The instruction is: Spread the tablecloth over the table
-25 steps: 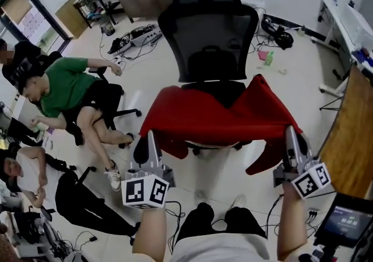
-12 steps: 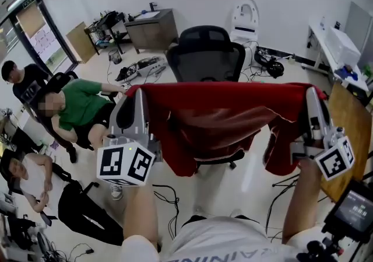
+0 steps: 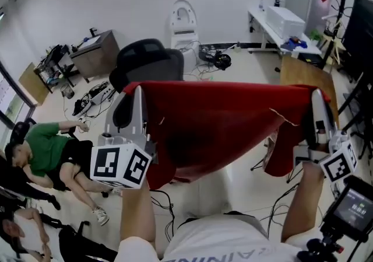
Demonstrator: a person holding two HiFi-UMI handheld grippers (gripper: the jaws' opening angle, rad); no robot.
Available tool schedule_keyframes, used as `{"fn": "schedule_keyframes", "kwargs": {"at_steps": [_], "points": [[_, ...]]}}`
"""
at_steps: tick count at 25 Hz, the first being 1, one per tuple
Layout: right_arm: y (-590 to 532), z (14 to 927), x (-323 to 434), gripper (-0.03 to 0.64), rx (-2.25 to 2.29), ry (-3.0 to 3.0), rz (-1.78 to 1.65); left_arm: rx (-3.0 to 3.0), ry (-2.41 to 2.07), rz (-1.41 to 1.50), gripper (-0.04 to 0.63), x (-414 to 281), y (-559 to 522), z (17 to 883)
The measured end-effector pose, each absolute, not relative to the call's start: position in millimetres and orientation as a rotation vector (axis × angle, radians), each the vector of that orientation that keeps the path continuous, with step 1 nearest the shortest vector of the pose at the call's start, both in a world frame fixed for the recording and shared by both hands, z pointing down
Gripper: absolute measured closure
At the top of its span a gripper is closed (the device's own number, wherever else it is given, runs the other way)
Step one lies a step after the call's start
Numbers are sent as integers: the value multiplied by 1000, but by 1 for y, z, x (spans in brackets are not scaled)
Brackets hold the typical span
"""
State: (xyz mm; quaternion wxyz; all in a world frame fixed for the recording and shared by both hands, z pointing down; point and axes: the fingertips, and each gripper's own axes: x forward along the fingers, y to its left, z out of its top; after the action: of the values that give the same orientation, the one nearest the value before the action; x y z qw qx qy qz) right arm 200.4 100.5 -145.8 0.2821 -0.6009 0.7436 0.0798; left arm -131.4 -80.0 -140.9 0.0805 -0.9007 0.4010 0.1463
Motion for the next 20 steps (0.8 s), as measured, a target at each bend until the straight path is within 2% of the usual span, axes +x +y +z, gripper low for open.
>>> {"fn": "schedule_keyframes", "kwargs": {"at_steps": [9, 14, 20], "points": [[200, -74, 280, 606, -2329, 1671, 335, -2988, 728, 255, 575, 32, -81, -65], [258, -46, 284, 606, -2558, 1496, 303, -3080, 469, 198, 575, 79, -57, -38], [314, -42, 258, 606, -2717, 1313, 276, -3127, 253, 191, 575, 100, -26, -36]]}}
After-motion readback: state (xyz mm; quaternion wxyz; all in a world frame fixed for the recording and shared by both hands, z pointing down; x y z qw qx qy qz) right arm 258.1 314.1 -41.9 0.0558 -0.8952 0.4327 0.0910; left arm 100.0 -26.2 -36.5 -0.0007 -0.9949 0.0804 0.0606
